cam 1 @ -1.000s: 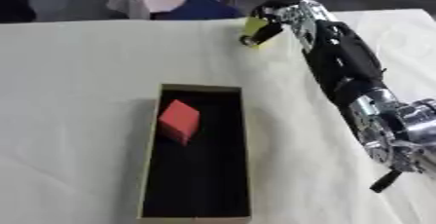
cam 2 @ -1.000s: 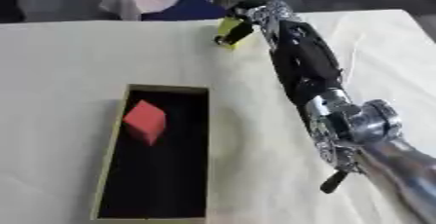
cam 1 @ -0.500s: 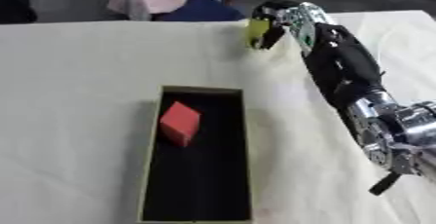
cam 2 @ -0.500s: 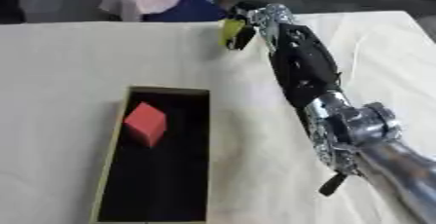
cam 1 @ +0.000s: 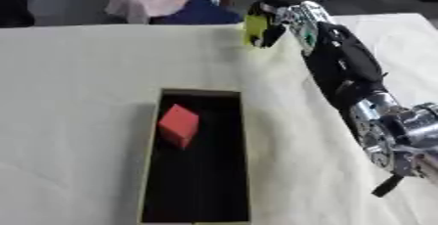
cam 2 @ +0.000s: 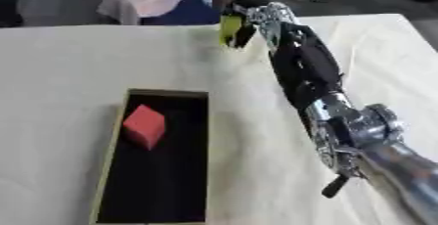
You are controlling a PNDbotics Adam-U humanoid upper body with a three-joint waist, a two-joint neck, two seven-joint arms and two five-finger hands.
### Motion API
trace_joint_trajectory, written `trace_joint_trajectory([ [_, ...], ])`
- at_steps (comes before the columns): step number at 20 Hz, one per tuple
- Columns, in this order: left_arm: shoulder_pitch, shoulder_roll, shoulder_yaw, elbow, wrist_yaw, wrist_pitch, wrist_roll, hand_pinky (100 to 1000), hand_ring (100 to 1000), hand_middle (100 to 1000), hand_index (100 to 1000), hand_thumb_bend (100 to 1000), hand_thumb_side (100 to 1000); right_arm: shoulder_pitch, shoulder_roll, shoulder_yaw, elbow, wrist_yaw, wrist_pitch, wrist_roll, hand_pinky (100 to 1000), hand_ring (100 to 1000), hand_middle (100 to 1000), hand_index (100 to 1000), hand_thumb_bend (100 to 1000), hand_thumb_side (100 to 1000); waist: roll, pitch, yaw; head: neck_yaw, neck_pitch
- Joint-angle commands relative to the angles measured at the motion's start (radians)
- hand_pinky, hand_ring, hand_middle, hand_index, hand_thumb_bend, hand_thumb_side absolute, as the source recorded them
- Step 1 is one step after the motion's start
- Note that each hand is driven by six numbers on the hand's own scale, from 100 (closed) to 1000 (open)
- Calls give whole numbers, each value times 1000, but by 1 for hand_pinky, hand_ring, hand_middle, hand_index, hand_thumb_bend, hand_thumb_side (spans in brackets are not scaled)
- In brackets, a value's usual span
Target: Pick up objects on the table and place them in the box.
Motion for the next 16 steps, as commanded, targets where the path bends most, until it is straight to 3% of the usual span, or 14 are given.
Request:
trace_joint_trajectory([
  [1, -5, 34, 11, -8, -3, -9, 8, 835, 907, 921, 881, 358, 895, -17, -38, 15, -59, -57, -30, 15, 700, 550, 564, 761, 100, 100, 3, -27, -2, 8, 16],
  [9, 1, 36, 14, -5, -3, -12, 8, 835, 906, 920, 880, 359, 895, 36, -109, 91, -238, -259, -141, 54, 686, 524, 542, 743, 100, 100, -2, -37, -9, 68, 68],
  [16, 5, 41, 16, -4, -2, -14, 8, 836, 906, 920, 881, 364, 891, 154, -212, 214, -502, -431, -249, 100, 683, 559, 568, 750, 123, 100, -4, -49, -19, 97, 100],
])
